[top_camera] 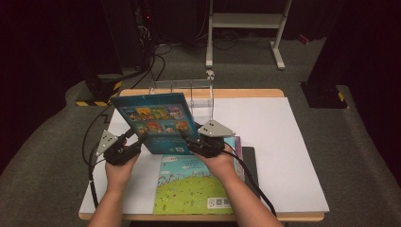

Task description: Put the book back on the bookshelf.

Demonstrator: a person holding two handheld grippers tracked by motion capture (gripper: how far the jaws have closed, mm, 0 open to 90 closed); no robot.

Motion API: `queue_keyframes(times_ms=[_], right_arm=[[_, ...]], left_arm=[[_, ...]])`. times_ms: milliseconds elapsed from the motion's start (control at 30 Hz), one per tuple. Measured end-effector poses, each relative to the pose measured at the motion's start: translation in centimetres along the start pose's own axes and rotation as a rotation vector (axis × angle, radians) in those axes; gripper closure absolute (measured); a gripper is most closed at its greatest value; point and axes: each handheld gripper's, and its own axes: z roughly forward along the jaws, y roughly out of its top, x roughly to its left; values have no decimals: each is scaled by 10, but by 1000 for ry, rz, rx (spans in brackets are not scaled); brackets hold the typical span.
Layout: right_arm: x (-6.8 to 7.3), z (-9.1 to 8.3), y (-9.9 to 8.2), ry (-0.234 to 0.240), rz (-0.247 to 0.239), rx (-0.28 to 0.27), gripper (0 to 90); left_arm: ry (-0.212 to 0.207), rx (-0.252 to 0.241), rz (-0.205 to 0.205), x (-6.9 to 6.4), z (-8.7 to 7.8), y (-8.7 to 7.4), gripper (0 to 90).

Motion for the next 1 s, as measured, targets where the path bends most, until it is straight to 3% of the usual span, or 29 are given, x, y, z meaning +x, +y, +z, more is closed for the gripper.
queue_keyframes(times_ms=[167,200,367,400,467,567,600,700,1000], right_arm=[[1,-4,0,1,-16,-2,640],[-2,-6,-1,42,3,-6,673],[1,-12,-2,112,-36,-18,755],[1,-15,-4,164,-27,-28,792],[2,-16,-6,180,-21,-37,814],[3,-17,-7,183,-3,-38,817],[3,-18,-8,191,11,-42,823],[5,-19,-9,195,6,-48,825],[19,-15,-2,155,50,-74,833]], left_arm=[[-2,-7,-9,0,1,0,411],[3,-5,-1,0,1,0,410],[5,-3,19,0,1,0,423],[14,-1,30,2,0,0,427],[23,-2,30,2,-2,1,423],[26,-6,39,0,-5,1,417],[24,5,62,-1,-8,2,413],[25,1,78,-4,-11,3,405],[71,-50,26,9,-31,20,402]])
